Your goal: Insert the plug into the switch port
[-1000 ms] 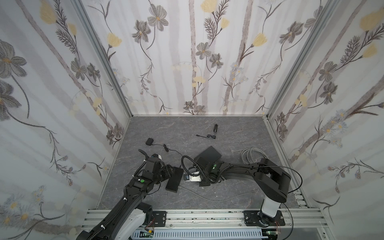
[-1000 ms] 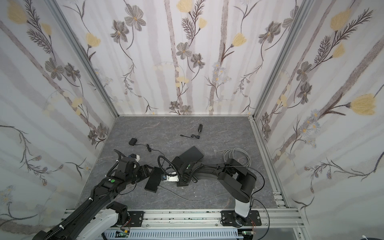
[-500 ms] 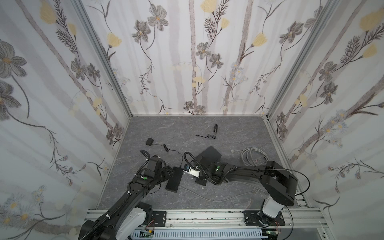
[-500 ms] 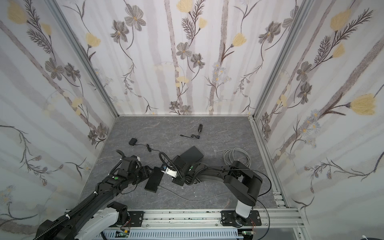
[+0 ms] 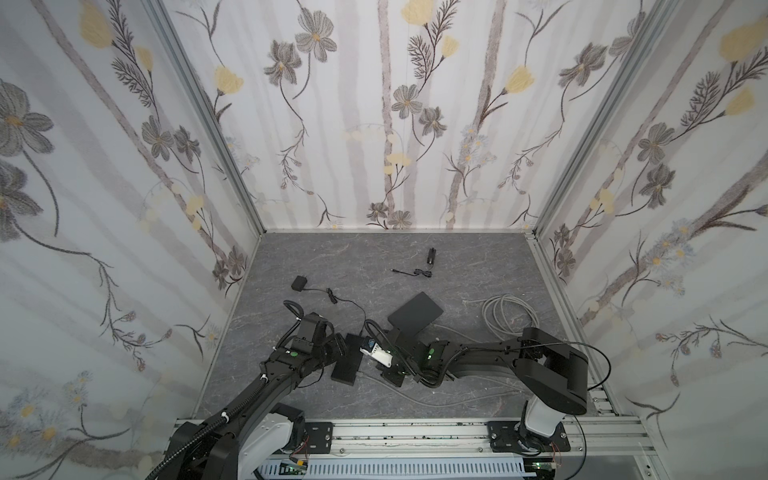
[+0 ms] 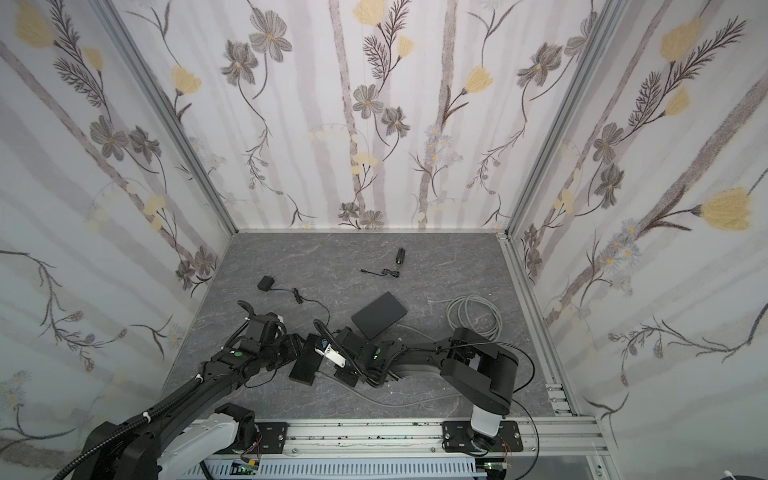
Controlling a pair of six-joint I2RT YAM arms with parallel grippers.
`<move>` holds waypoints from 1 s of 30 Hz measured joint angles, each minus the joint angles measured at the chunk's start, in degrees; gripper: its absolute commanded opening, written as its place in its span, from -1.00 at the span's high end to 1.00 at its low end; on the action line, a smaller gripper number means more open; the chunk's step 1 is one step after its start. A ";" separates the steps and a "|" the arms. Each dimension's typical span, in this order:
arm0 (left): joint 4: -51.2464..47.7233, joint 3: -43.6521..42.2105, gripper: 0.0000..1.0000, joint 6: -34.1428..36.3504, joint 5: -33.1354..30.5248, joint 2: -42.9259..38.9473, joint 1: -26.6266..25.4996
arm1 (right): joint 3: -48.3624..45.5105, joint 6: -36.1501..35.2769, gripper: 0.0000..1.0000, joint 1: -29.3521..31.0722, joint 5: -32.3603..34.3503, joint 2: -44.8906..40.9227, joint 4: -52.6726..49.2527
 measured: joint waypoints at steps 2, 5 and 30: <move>0.31 -0.22 -0.23 0.15 0.00 0.96 0.00 | 2.05 0.17 1.00 0.63 1.66 1.36 -0.52; 0.98 -0.31 -0.21 0.37 0.02 2.58 0.00 | 3.72 0.48 1.00 0.79 3.39 2.38 -1.60; 8.50 2.16 0.12 0.98 1.14 11.06 0.02 | 9.11 0.37 1.00 0.94 5.22 6.71 -6.88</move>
